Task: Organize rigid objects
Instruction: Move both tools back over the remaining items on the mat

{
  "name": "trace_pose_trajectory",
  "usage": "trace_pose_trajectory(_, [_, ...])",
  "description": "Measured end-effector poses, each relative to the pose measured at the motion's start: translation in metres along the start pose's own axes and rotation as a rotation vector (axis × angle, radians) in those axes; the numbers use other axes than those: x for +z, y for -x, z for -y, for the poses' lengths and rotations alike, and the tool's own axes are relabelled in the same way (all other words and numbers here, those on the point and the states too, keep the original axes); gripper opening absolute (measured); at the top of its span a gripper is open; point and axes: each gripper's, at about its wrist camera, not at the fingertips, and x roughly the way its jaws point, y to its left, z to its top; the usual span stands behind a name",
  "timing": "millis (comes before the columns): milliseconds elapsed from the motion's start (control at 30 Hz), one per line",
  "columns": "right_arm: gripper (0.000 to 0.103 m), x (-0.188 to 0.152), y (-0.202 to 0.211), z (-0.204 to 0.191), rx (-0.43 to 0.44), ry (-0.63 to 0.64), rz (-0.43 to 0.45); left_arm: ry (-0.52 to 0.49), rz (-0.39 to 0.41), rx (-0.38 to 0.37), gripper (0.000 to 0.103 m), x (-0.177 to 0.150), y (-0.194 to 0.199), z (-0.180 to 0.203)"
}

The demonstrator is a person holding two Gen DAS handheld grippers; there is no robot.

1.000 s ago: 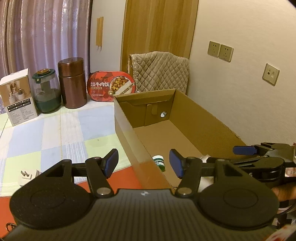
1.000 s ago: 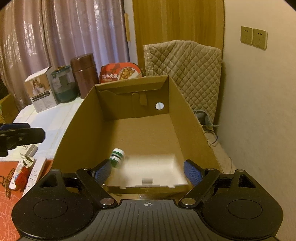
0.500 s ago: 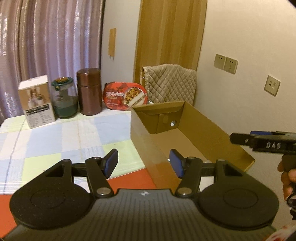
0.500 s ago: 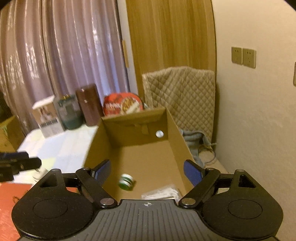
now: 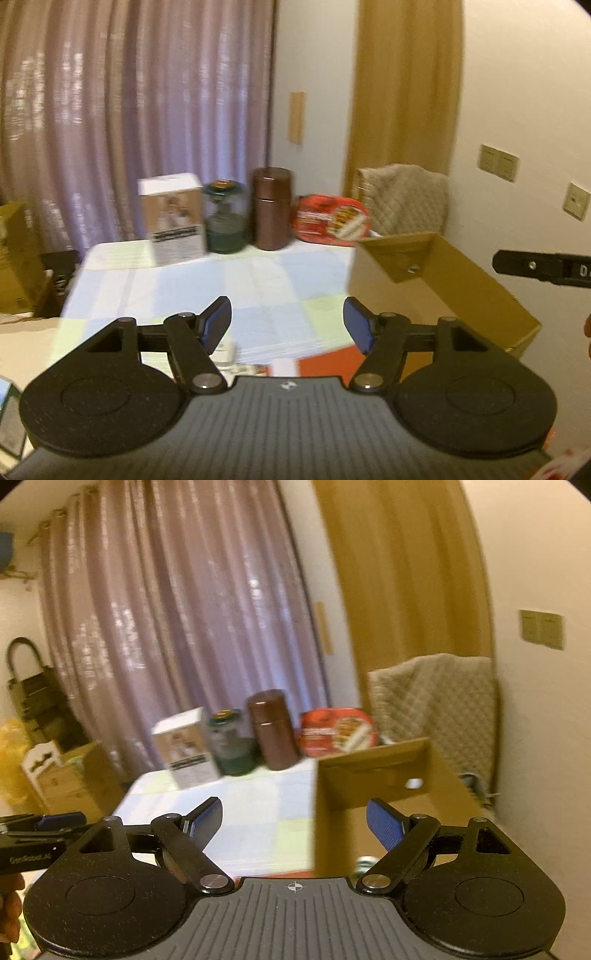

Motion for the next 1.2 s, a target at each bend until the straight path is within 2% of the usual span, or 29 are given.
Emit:
trace_pose_trajectory(267, [0.083,-0.013,-0.026,-0.059,0.089,0.013,-0.028,0.051,-0.005,0.112,0.067,-0.025,0.026,-0.062])
trace_pose_trajectory(467, [0.082,-0.056,-0.062,-0.083,0.092,0.037,-0.092,0.076,-0.049,0.177,0.068,-0.065,0.018,-0.091])
trace_pose_trajectory(600, [0.083,-0.103,-0.083,-0.089,0.081,0.089,-0.151,0.116,-0.090,0.166,0.069,-0.101,0.004,-0.105])
trace_pose_trajectory(733, [0.082,-0.139,-0.106,-0.091,0.078,0.133,-0.253,0.136,-0.145,0.155,0.069,-0.130,-0.014,-0.115])
trace_pose_trajectory(967, [0.082,-0.171,-0.142,-0.096,0.075,0.136,-0.335,0.119,-0.166,0.168,0.069,-0.136,-0.045,-0.123])
trace_pose_trajectory(1200, [0.082,-0.186,-0.174,-0.101,0.056,0.134,-0.375,0.114,-0.167,0.155,0.069,-0.132,-0.057,-0.123])
